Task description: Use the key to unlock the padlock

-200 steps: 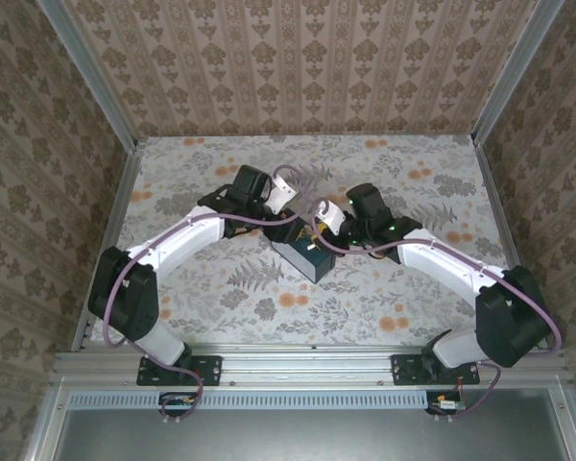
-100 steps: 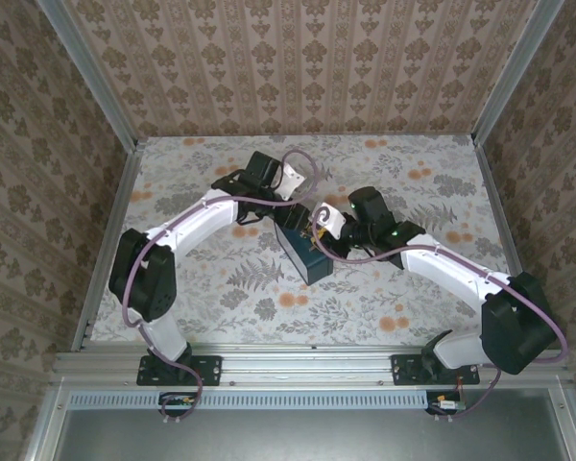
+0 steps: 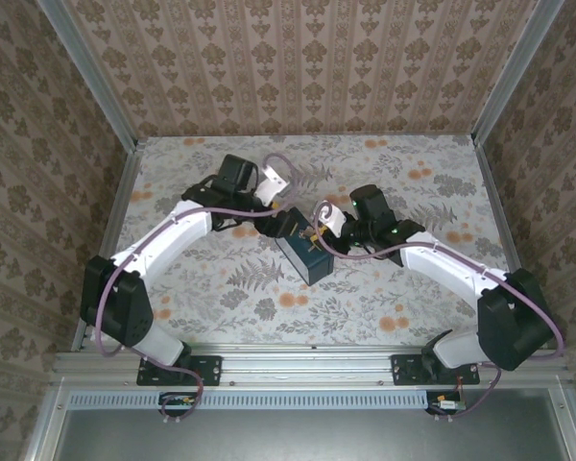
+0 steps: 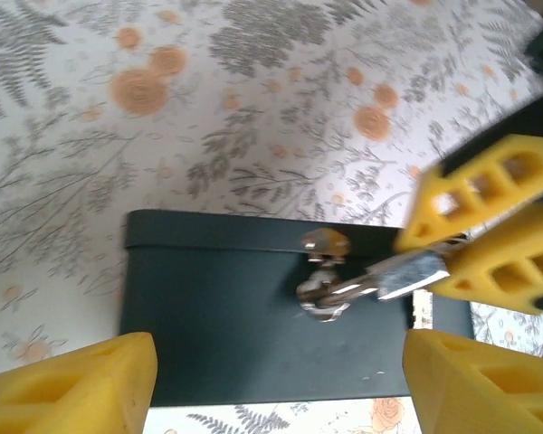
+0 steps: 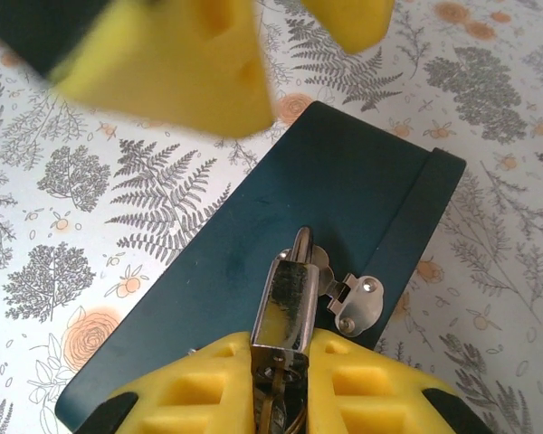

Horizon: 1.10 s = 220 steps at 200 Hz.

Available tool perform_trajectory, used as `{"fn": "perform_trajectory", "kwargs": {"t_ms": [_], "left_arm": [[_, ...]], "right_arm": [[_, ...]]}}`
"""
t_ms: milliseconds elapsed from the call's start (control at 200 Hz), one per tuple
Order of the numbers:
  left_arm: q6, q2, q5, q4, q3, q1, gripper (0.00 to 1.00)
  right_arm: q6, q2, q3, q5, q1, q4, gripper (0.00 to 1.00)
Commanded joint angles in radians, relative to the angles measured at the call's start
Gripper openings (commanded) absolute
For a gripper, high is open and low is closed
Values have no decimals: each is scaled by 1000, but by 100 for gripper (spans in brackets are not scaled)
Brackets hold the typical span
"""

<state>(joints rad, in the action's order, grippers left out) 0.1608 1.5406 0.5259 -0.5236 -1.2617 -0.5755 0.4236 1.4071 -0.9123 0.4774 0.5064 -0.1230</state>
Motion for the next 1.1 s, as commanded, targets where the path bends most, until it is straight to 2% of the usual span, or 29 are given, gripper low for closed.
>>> {"fn": "perform_trajectory", "kwargs": {"t_ms": [0,190,380,675,900,1095], "left_arm": [[77,16,-34,0,18,-16,74],[74,79,-107,14,-4,-36,73],[61,126,-129,29,-35,-24,71],[3,216,-81,45,-86,-27,68],[-52,288,-35,58,-106,-21,65],[-130,286,30,60,-137,-11,63]], "right_arm": [[-32,29,-31,77,-14,6,18],[-48,45,-47,97,-32,-25,18],[-31,34,-50,96,-35,-44,17],[-11,2,-23,93,-35,-22,16],[25,-56,-1,15,-34,-56,16],[57,-95,55,-93,-21,9,13]]}}
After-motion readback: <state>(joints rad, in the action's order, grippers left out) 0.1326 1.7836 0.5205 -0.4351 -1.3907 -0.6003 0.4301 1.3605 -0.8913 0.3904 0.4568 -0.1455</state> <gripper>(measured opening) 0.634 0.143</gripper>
